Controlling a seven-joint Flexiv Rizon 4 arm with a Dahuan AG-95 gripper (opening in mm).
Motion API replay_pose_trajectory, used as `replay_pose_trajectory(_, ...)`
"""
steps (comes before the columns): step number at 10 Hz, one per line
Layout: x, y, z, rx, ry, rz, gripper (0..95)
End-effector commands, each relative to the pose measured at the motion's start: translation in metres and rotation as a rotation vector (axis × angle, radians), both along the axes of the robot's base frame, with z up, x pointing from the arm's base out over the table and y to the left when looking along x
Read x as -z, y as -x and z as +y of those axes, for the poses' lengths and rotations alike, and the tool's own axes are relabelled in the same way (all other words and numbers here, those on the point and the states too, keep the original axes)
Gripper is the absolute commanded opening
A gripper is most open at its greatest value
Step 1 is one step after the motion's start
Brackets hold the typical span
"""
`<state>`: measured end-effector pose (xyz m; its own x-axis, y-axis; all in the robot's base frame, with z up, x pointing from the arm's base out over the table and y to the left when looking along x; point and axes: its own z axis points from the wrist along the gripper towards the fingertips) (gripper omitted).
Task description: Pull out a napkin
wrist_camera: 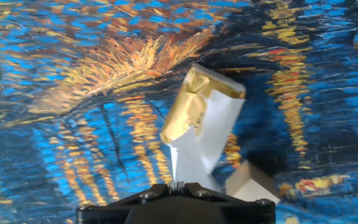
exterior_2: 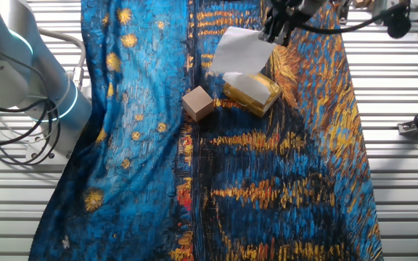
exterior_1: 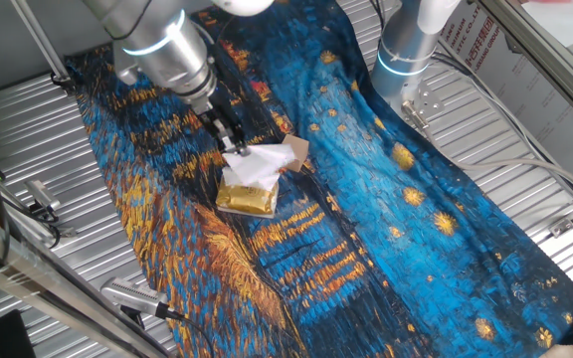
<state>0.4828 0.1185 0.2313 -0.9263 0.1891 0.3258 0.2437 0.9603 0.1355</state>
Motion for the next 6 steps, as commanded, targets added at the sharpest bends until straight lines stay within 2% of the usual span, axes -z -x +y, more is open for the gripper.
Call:
replay_pose_trajectory(1, -0.003, -0.005, 0.025, 0.0, 0.02, 0.002, 0.0)
replay_pose_trajectory(2, -0.003, -0.006, 0.039, 0.001, 0.023, -0.001, 0.0)
replay_pose_trajectory(3, -0.003, -0.005, 0.051, 0.001, 0.04, -0.003, 0.0)
replay_pose_trajectory(4, 0.001, 0.0, 0.071, 0.002, 0.04, -0.009, 0.0)
replay_pose_trajectory(6, 0.007, 0.009, 0.089, 0.006, 0.033, -0.026, 0.0)
